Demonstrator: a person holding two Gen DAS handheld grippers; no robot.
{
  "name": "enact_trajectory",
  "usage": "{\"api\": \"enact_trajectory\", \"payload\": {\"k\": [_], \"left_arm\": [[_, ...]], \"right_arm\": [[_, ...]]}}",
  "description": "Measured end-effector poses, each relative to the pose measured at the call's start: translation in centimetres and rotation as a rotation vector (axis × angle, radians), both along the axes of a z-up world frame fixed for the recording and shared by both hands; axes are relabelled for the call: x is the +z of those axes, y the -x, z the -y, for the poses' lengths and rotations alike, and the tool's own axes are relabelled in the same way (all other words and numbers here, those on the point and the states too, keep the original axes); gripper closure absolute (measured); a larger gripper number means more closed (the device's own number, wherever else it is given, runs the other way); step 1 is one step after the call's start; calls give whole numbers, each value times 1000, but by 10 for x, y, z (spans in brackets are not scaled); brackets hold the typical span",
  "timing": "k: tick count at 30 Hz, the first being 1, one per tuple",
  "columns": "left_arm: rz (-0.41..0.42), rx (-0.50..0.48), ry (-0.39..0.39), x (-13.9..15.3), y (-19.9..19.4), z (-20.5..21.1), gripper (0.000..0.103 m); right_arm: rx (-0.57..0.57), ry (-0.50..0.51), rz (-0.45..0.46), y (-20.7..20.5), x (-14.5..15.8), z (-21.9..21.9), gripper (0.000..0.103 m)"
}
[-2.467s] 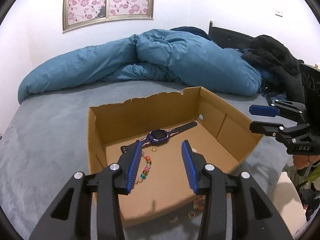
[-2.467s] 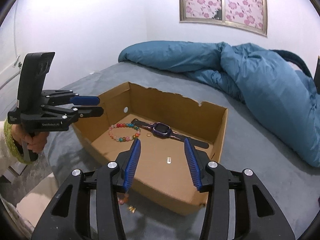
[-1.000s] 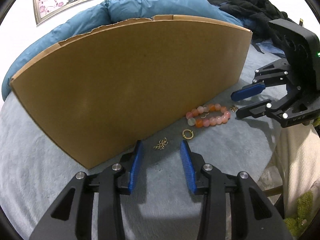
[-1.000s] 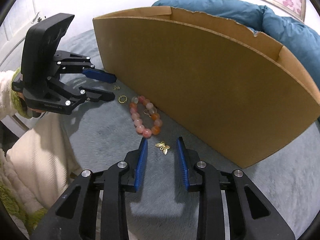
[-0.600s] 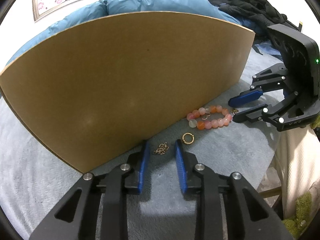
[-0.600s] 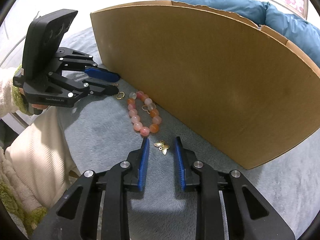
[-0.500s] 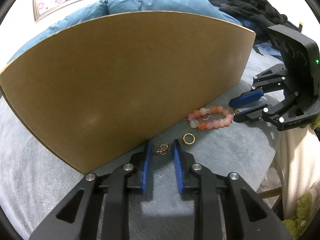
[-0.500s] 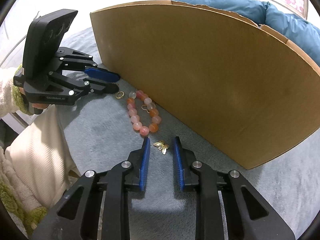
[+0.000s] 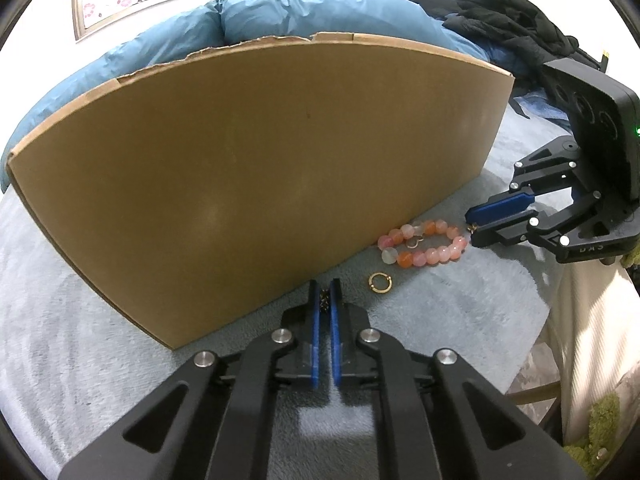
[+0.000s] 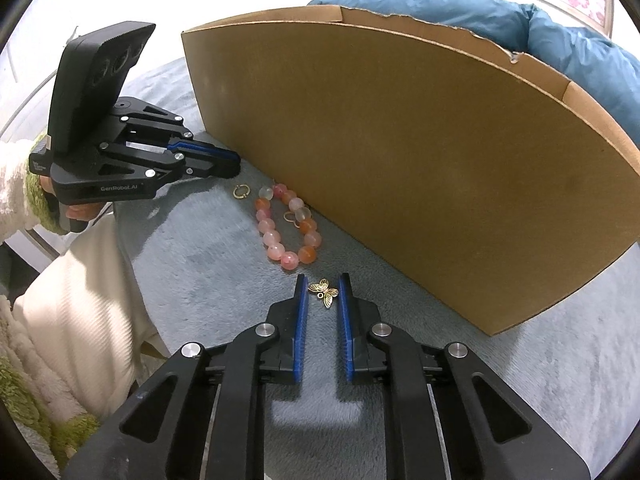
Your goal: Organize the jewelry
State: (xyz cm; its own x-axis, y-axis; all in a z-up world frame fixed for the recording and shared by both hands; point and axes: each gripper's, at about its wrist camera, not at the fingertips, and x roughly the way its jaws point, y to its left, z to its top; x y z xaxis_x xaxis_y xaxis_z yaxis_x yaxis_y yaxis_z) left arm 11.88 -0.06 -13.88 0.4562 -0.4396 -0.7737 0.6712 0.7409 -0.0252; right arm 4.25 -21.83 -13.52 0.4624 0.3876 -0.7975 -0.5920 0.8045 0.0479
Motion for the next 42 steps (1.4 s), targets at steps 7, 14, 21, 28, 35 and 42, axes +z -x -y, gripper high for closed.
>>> {"api": "enact_trajectory", "payload": {"k": [7,14,21,28,35,42], "left_arm": [[7,3,0,6,0,-1,99],[26,-1,5,16,5,-4,99],[56,8,10,28,17,-6,99],[91,11,13,44,29,-8,99],[134,18,49,73,42,-13,99],[183,15,139,122,46,-18,99]], "right_arm": [[-6,6,14,5,7,3,90],[-12,11,38,13,14,1,90],[-18,12,68,22,24,1,90],[-25,12,104,34,36,5,90],[-33,-9,149,44,59,7,90],[-34,-60,235,50,102,8,90]]}}
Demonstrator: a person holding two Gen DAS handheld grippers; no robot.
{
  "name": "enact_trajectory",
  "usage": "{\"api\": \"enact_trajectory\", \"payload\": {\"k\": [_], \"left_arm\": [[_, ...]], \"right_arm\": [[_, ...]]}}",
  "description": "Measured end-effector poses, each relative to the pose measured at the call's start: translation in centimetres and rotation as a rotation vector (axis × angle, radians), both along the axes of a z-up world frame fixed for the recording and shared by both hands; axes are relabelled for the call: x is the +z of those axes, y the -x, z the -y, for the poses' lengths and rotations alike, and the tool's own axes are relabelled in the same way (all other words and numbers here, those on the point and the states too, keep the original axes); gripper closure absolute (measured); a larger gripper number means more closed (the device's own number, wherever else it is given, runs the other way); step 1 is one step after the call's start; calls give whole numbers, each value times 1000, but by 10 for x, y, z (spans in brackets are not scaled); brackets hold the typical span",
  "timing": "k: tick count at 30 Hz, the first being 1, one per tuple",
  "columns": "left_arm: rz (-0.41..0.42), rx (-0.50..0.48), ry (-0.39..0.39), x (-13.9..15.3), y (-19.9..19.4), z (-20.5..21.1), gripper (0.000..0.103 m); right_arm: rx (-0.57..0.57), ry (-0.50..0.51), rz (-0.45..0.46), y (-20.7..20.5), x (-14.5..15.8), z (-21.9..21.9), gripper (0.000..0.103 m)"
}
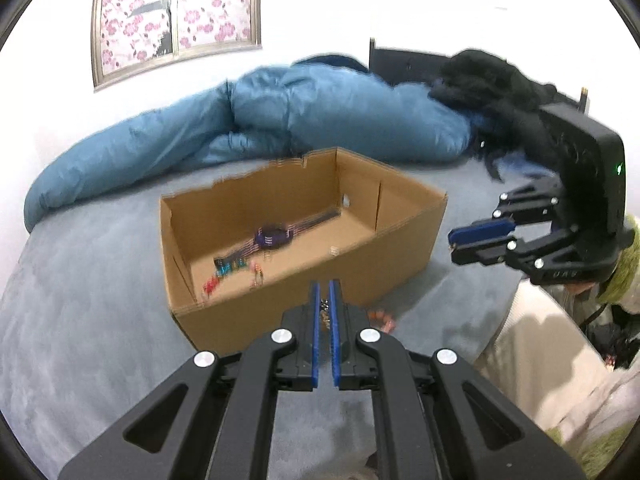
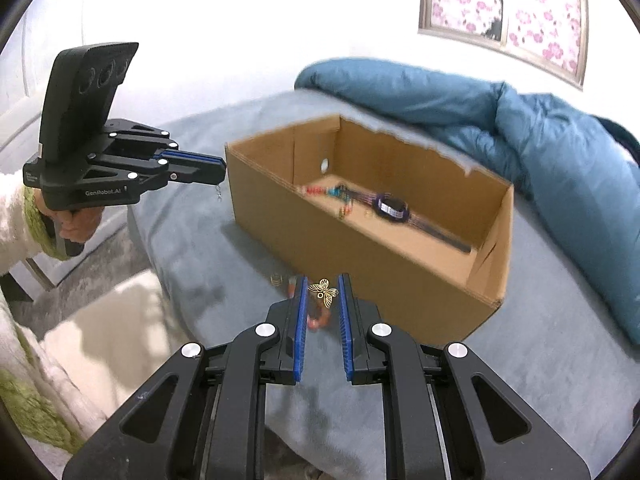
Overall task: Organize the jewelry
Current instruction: 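Carry both gold pieces into the box and open both tools to drop them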
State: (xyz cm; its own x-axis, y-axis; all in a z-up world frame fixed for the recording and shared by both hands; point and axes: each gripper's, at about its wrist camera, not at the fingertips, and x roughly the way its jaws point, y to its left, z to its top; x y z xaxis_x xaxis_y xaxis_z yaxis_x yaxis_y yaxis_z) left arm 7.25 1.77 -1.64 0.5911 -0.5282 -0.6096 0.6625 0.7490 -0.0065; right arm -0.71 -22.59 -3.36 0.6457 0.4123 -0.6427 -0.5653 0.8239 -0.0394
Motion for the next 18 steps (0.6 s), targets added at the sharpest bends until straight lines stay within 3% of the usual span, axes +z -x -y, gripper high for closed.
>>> {"api": "enact_trajectory", "payload": {"k": [8,15,18], "left_arm": [[70,27,47,39,-30,13,99],[-35,62,64,22,-93,43,99],[-78,84,27,7,-116,56,99]], "right_arm": [[-50,-50,90,-20,37,4,90],[-190,-32,46,-69,22,10,90],[-249,0,20,-87,10,12,90]]}}
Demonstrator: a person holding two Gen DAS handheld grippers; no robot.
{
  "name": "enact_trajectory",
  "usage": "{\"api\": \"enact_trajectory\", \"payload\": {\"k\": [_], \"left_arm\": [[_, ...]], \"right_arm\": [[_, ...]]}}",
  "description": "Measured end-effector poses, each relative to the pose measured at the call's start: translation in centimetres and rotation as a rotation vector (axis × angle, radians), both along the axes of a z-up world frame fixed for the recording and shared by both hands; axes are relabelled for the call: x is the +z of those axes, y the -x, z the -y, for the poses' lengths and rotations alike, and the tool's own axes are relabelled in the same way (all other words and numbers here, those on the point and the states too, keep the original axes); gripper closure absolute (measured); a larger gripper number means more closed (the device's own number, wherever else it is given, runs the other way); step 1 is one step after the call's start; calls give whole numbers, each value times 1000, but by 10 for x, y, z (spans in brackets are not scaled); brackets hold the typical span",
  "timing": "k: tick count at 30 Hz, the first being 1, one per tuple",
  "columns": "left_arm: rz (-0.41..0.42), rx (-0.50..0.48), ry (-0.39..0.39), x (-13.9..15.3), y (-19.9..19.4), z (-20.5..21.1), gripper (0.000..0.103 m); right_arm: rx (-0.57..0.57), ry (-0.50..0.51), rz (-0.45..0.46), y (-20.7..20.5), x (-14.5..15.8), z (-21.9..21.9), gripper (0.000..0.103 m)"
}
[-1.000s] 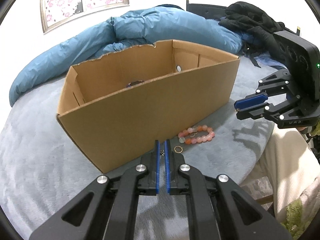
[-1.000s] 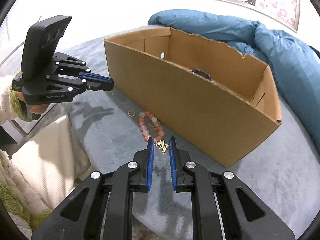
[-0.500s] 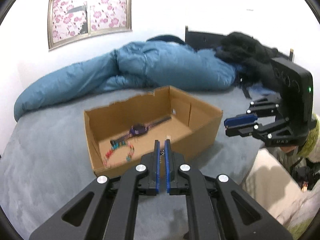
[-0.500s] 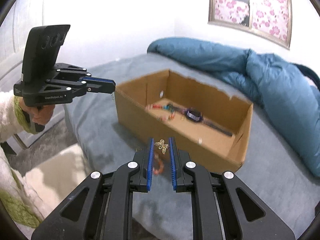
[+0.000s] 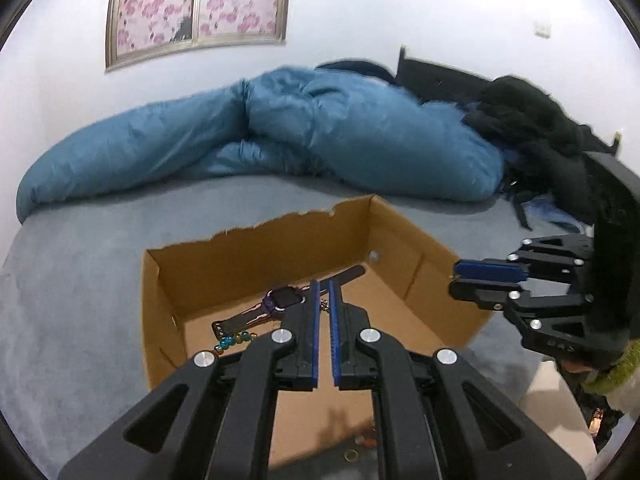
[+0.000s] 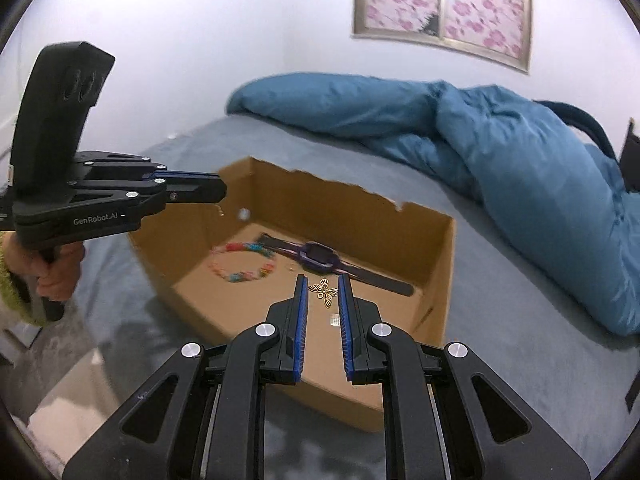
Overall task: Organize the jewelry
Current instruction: 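Carry both gold pieces into the box and open both tools to drop them, then withdraw both tools from the box toward the pink bead bracelet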
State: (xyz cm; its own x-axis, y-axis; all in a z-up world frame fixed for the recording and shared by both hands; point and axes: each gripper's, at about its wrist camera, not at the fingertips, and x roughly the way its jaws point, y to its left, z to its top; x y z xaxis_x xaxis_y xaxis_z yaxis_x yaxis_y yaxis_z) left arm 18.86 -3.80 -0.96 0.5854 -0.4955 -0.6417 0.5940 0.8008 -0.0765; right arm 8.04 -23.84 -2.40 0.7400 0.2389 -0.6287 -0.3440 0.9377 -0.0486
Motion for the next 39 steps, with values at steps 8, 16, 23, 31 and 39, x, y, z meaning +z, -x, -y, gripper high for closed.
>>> {"api": "enact_trajectory", "payload": {"k": [8,16,23,31,39], "left_arm": [[-89,31,-48,-29,-26,15,95],[-77,45,-68,-28,-17,8,65],[-3,52,-74,-7,9,-3,58],[68,5,-87,7,63,-16,57],[19,-5,-57,-6,103,-40,57]], "right_arm": [[-93,-16,-101,-30,-27,11,85],[-103,-59,-50,-20,-21,9,62],[-106,-107,-11,-2,-8,16,59],[-44,-143,43,37,10,31,59],[49,-85,28,80,7,28,59]]}}
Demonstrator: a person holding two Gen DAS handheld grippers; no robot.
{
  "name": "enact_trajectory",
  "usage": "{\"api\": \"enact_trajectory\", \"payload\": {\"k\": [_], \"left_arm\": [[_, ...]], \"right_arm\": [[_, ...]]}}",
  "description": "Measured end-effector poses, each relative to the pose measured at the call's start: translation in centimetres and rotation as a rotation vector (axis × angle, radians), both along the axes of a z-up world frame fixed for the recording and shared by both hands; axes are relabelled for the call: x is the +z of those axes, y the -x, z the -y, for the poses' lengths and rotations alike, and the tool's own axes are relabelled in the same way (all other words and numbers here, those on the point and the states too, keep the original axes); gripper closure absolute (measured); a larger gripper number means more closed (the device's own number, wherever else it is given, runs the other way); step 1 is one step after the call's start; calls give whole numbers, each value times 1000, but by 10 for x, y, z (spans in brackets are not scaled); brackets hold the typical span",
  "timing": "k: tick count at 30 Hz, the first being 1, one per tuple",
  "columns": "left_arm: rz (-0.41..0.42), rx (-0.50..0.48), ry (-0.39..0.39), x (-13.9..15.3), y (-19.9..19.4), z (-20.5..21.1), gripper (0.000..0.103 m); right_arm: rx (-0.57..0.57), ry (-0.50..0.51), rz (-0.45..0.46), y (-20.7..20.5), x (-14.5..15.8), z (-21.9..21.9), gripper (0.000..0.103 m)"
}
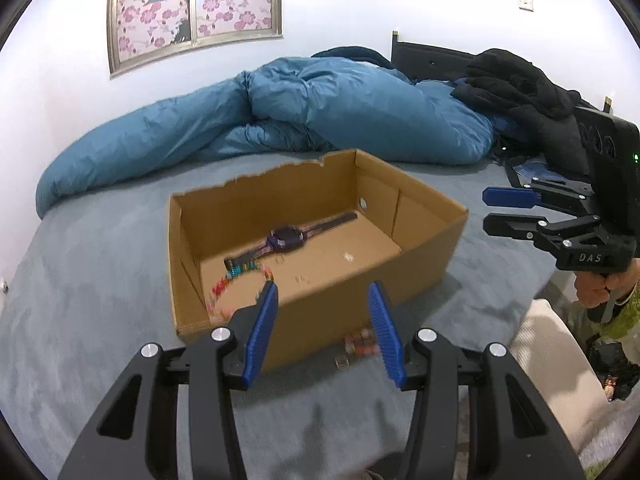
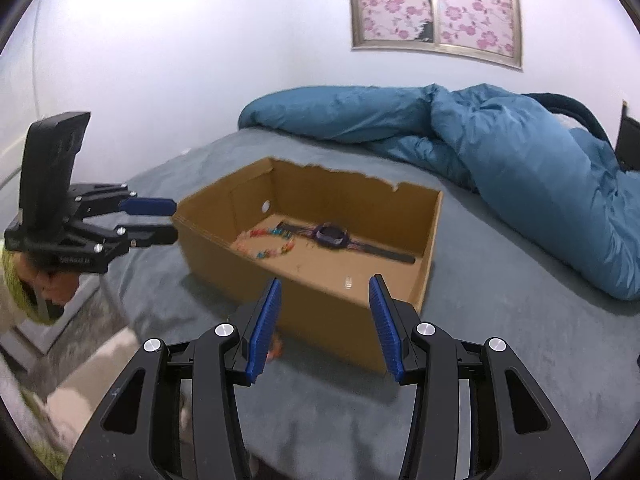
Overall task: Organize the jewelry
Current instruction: 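Withdraw both tools from the box toward the pink bead bracelet, then close the right tool on the pink-orange bead bracelet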
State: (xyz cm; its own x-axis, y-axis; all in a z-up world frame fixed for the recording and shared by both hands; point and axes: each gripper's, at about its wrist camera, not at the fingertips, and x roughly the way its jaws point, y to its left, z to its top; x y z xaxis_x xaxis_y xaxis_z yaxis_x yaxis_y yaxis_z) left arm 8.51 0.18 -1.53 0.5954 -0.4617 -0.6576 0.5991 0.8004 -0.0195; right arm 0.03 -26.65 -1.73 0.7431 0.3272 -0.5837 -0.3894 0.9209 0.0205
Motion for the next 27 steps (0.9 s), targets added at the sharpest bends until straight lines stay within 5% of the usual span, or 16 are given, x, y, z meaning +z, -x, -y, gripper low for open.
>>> {"api": "enact_trajectory", "payload": {"k": [19,27], "left_arm": [[-46,-114,-138,-96,13,25,58],[-77,-138,-180,-120,-7,38,78]], "right_arm": [[120,26,-172,-7,-64,-41,64],[208,73,-204,-24,-90,-68,71]]}}
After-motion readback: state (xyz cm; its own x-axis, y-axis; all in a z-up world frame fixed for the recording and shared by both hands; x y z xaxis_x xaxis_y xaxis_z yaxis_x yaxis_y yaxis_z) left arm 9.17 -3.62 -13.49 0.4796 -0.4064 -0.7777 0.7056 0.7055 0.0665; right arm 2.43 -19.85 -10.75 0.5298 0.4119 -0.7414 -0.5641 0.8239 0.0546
